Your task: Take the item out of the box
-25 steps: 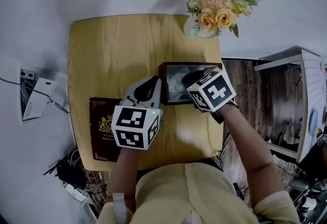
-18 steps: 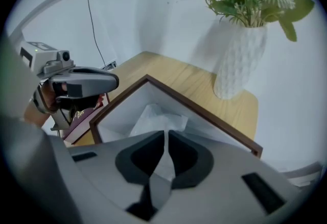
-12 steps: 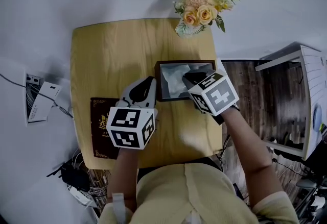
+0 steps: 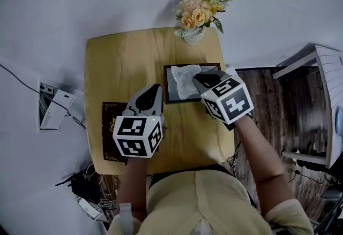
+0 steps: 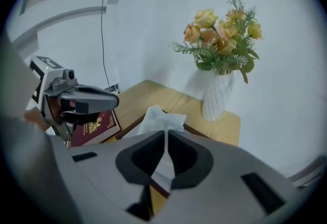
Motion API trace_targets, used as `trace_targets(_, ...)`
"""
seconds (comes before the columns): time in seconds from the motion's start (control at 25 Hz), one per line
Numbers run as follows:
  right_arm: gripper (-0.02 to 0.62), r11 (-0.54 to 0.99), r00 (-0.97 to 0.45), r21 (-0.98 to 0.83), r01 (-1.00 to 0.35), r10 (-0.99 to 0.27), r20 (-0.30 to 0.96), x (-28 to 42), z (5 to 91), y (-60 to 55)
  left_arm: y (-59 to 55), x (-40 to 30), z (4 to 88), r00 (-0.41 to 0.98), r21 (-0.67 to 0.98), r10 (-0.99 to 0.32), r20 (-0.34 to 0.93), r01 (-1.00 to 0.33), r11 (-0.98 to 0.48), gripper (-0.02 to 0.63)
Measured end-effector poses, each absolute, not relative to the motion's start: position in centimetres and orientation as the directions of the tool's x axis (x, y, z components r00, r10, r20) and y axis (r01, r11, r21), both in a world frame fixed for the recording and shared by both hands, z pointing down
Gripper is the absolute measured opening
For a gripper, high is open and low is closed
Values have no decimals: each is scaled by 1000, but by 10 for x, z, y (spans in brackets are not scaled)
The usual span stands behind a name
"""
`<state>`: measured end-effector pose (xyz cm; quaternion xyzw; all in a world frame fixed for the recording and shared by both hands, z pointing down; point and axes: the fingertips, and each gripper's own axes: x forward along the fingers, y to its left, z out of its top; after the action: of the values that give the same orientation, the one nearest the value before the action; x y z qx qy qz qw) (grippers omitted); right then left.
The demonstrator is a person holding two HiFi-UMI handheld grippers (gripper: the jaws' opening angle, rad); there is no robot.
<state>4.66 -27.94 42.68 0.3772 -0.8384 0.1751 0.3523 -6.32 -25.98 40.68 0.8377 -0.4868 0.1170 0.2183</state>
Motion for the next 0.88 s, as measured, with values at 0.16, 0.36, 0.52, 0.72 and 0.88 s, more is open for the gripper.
trace_targets(0.16, 41, 647, -489, -19, -762, -557, 671, 49, 413, -274, -253, -63, 396, 478, 224, -785, 395, -878, -422, 23)
trace_targets(0.36, 40, 610, -507, -20, -792, -638, 580, 57, 395, -276, -248, -64, 384, 454, 196, -813, 364, -891, -410, 25)
trace_targets(0.52, 40, 598, -529, -41, -801, -673, 517, 58, 381, -268, -244, -61, 377, 453, 189, -821, 347, -892, -411, 24)
trace_targets(0.72, 40, 605, -557, -55, -794, -689, 463, 53, 370, -248, -237, -58, 372, 458, 197, -830, 319, -888, -415, 23)
trace_targets(0.88, 40, 601, -566, -64, -797, -705, 428, 52, 368, -235, -232, -59, 372, 454, 221, -838, 303, -889, -402, 23)
